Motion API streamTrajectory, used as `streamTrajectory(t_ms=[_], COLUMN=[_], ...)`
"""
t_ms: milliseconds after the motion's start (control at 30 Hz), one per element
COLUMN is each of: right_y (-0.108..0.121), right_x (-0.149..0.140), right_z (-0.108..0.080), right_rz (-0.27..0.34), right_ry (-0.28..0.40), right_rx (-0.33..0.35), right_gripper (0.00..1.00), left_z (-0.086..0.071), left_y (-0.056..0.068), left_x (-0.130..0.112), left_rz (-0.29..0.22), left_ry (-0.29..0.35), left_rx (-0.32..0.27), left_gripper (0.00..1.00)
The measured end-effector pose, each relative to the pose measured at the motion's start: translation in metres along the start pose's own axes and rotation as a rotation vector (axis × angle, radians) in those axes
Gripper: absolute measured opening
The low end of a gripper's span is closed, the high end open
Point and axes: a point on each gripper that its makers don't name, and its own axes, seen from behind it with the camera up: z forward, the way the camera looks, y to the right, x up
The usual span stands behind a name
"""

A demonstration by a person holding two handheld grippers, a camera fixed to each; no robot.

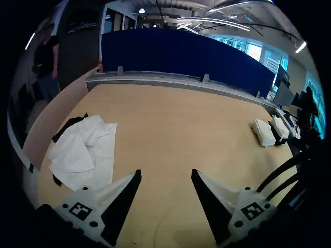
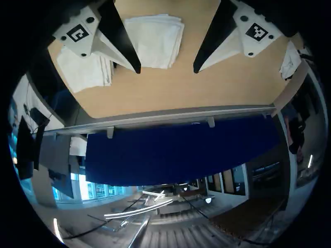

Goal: Fold towel

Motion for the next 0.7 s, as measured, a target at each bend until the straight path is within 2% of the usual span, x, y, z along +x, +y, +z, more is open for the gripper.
streamTrajectory(t_ms=[167,367,500,700], right_y=[-0.02,-0.042,-0.052,-0.063], right_x=[0.0,-0.004,-0.008,-0.026], right_z=[-0.042,-0.082,-0.1,-0.117], right_rz=[-0.023,-0.026,-0.013,0.027], right_ry=[0.057,0.124,0.171,0.185], right_rx=[-0.004,-0.015,-0.014,-0.018], right_gripper=[0.98,0.98,0.99,0.98], left_z=[-0.004,-0.01,-0.017,-0.026], left_y=[-0.003,-0.005,-0.006,-0.009], left_x=[0.008,0.02,0.028,0.035], left_rz=[0.002,0.012,0.01,0.006], left_ry=[0.018,0.053,0.079,0.114], left_rx=[-0.003,-0.005,-0.003,0.0], left_gripper=[0.89,0.9,0.9,0.89])
